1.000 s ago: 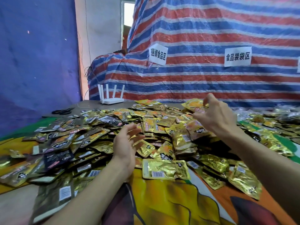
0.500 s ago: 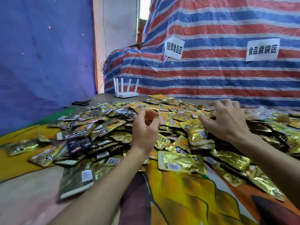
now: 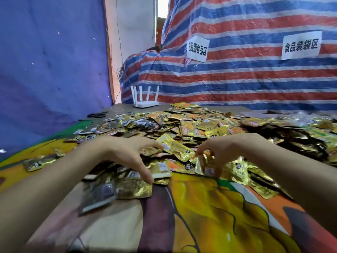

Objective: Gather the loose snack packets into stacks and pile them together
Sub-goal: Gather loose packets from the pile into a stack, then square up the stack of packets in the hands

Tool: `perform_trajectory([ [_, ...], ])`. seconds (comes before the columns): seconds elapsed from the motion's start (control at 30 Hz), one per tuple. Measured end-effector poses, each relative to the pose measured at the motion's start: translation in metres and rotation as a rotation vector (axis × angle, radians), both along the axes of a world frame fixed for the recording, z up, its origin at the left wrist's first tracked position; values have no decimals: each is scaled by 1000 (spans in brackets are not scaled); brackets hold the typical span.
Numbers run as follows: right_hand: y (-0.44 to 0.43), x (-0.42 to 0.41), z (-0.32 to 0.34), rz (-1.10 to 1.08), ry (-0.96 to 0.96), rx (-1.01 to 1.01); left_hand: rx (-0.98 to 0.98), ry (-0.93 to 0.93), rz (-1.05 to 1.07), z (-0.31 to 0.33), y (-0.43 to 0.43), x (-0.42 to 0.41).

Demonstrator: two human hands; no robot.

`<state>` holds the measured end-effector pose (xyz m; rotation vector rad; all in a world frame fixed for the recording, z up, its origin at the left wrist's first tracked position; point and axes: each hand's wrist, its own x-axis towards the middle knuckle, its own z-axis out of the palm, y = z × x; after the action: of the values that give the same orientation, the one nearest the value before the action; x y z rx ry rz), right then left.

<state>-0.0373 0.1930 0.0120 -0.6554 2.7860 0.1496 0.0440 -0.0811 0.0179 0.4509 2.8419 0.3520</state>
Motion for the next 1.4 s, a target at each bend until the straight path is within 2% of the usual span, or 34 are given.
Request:
perform_trajectory([
  [0.13, -6, -3, 3, 14, 68, 67, -79, 83, 20, -26, -13, -2],
  [0.33, -10, -7, 0, 31, 267, -9, -182, 447, 89, -48, -4, -18],
  [0.43, -11, -5, -2, 66, 424, -156, -212, 501, 101, -53, 3, -25],
  [0.5, -12, -1, -4, 72, 497, -389, -198, 561, 114, -55, 7, -29],
  [0.6, -15, 12, -12, 50, 526, -837, -105, 687, 154, -53, 8, -31],
  [0.67, -17, 18, -24, 4, 579, -1061, -48, 744, 187, -52, 6, -32],
  [0.77, -14, 19, -41, -90, 645, -1220, 91, 731, 217, -50, 2, -32],
  [0.87, -9, 13, -46, -130, 533, -1415, 278, 583, 195, -34, -3, -33],
  [0.93, -8, 13, -49, -148, 523, -1466, 374, 483, 190, -18, -6, -32],
  [1.0, -8, 13, -51, -160, 500, -1530, 412, 464, 202, -4, -7, -32],
  [1.17, -6, 13, -49, -151, 470, -1627, 622, 557, 288, 13, 3, -35],
  [1.4, -11, 18, -47, -261, 301, -1800, 1020, 693, 400, 3, 36, -47],
])
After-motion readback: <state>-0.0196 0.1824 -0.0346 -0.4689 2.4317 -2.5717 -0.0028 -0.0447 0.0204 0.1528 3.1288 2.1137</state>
